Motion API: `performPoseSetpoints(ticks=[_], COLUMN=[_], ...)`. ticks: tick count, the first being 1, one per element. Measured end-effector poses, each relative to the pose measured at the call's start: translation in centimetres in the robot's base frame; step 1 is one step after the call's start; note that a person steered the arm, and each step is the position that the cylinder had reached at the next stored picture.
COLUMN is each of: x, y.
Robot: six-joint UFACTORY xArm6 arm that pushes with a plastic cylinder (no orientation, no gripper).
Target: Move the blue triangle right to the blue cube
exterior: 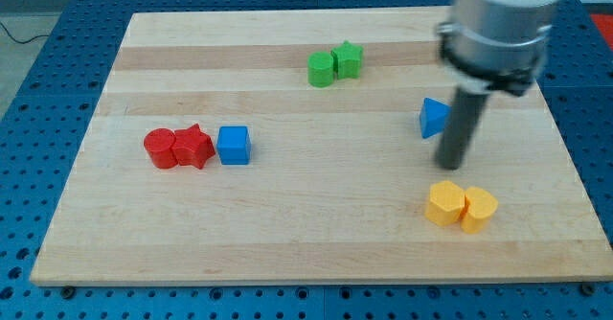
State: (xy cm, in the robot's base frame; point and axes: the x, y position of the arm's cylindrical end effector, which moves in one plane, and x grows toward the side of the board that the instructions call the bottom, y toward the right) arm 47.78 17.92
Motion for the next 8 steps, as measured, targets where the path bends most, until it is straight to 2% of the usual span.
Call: performPoseSetpoints(ticks=[1,2,4,5,6,7,8], x=[-4.3,-6.3,-5.6,-5.3,-6.9,-7.7,-5.8], y=[5.5,4.1,-12.0,-17.4,-13.6,-6.0,-0.3])
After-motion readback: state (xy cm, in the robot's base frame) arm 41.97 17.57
